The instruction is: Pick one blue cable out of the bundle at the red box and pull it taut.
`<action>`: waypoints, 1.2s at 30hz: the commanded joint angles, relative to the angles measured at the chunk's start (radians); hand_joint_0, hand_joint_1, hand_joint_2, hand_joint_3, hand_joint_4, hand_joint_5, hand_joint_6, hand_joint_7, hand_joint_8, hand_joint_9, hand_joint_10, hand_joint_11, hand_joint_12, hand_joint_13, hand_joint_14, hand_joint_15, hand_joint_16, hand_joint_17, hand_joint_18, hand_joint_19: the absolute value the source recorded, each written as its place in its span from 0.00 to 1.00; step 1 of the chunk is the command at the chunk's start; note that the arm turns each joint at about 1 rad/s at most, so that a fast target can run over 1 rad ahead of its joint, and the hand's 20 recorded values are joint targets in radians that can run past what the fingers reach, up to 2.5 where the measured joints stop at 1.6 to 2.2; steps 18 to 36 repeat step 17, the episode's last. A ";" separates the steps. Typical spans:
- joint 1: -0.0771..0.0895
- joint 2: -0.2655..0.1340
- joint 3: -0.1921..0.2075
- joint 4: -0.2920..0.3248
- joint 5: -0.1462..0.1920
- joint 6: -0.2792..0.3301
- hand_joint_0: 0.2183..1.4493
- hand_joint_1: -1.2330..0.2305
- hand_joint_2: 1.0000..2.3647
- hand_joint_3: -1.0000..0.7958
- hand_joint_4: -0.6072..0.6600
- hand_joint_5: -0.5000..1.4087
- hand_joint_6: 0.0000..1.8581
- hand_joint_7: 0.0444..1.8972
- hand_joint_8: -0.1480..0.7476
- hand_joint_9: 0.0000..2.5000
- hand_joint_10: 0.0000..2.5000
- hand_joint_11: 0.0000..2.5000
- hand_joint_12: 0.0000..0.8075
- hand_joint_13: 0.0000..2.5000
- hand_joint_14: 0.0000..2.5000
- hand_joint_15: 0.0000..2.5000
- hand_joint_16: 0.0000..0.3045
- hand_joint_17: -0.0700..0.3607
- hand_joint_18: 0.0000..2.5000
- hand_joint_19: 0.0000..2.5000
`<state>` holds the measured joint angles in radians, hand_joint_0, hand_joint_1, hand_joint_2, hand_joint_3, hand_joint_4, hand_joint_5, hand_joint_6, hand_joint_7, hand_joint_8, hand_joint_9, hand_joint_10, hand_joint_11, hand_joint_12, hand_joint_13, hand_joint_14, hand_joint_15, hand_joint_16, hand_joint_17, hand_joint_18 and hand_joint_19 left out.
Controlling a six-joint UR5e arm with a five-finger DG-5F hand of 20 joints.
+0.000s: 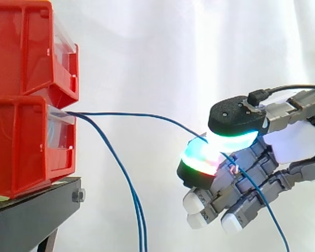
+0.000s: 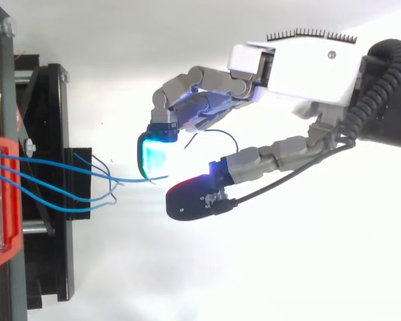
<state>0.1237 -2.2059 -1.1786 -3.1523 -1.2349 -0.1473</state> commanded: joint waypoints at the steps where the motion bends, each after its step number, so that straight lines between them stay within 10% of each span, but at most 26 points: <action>1: 0.001 0.000 0.001 0.000 0.000 0.000 0.29 0.23 0.01 0.52 0.47 0.23 0.44 0.59 0.47 0.26 0.00 0.07 0.44 0.16 0.00 0.05 0.17 0.44 0.23 0.09; 36: -0.001 0.000 0.001 0.000 0.000 0.000 0.29 0.23 0.01 0.52 0.46 0.23 0.44 0.59 0.47 0.26 0.00 0.07 0.44 0.15 0.00 0.04 0.17 0.44 0.22 0.09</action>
